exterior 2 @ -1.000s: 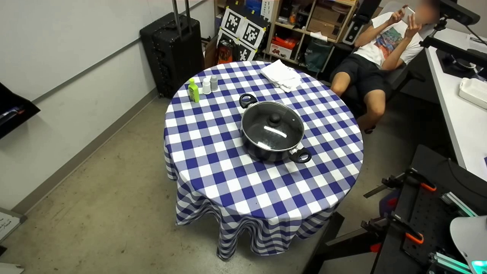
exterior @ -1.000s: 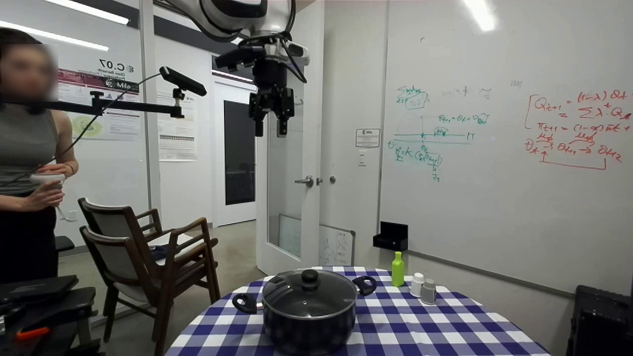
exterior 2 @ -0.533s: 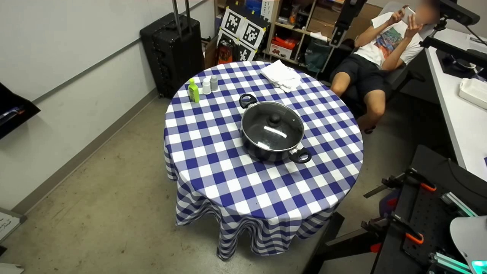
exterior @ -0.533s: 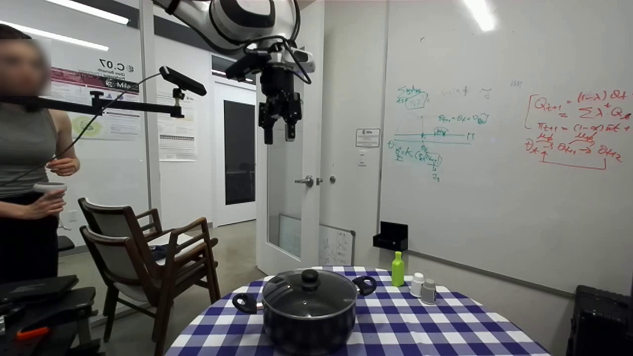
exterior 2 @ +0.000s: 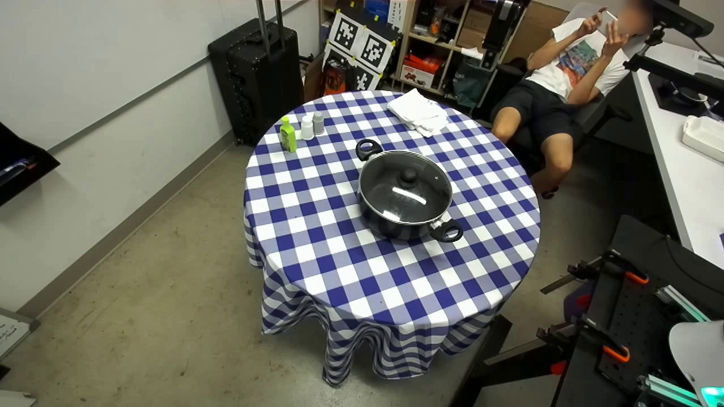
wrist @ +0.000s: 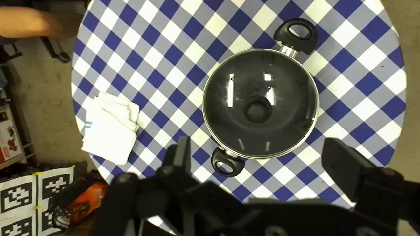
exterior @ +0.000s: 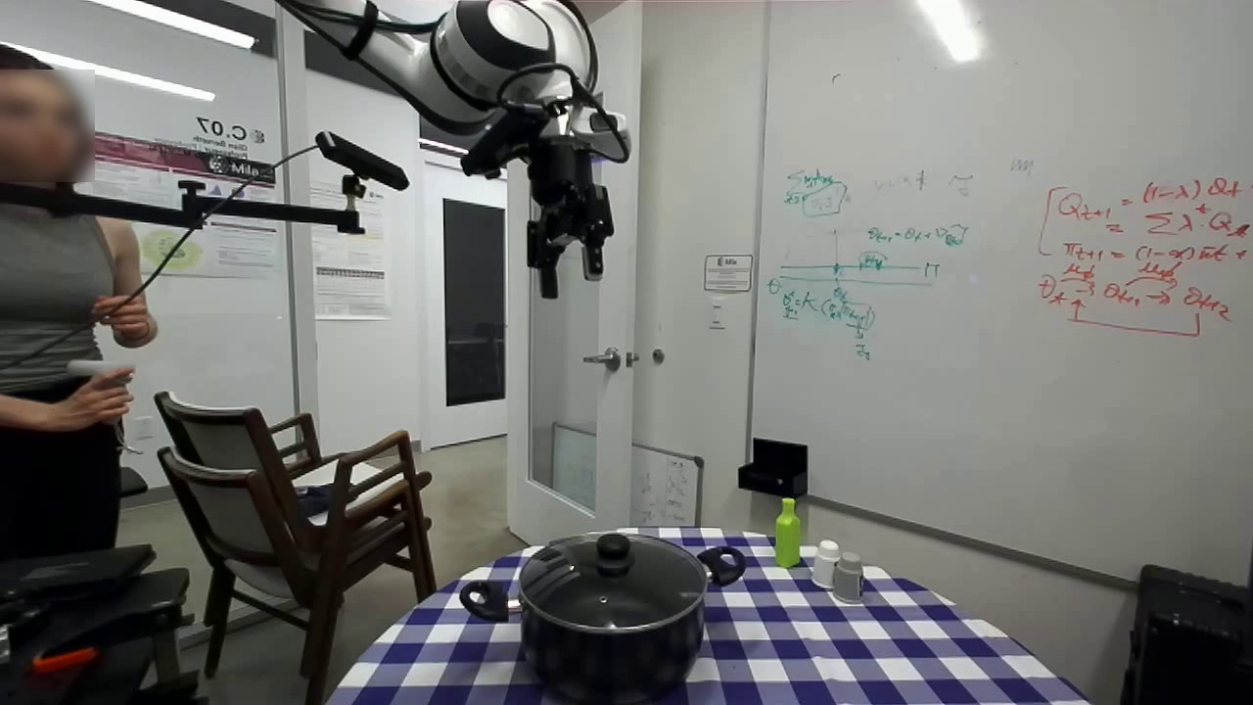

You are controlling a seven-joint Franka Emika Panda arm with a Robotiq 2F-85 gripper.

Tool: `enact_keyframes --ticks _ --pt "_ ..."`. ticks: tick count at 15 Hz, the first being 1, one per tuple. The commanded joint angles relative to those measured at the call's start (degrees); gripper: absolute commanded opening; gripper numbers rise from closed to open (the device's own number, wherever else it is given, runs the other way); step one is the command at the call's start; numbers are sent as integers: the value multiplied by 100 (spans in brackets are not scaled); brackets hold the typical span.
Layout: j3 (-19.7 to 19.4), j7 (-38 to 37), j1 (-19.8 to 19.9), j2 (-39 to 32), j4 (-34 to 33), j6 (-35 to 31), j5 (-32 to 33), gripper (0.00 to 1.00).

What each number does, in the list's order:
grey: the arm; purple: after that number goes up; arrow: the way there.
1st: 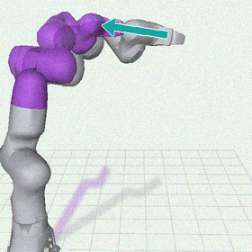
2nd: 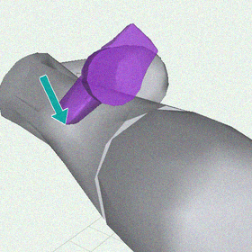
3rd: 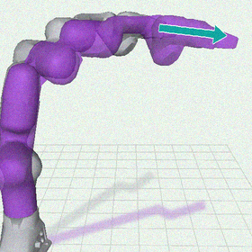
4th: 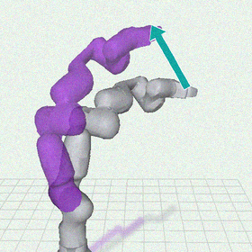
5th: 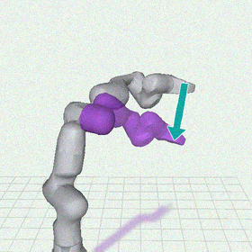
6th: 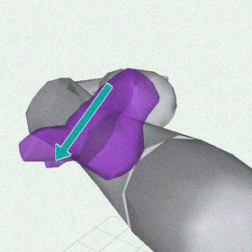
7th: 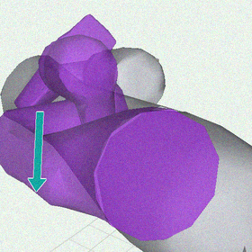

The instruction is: Uncover the pot and put the lid on the table

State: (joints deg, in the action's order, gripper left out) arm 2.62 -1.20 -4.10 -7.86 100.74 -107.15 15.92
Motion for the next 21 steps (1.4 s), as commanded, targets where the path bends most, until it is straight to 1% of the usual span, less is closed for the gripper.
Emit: enact_keyframes --ticks 1,3,5,7,14,18,21 --pt "11 -35 -53 -162 -302 291 204 100" --pt "21 33 -44 -178 -286 251 142 100" --pt "14 147 -7 -250 -267 71 57 100" --pt "-30 157 42 -470 -307 -221 72 100" --pt "-158 443 372 -1584 -395 -1146 -398 100" --pt "-89 696 425 -2219 -672 -1374 -613 100" --pt "7 907 392 -2657 -978 -1355 -787 100"
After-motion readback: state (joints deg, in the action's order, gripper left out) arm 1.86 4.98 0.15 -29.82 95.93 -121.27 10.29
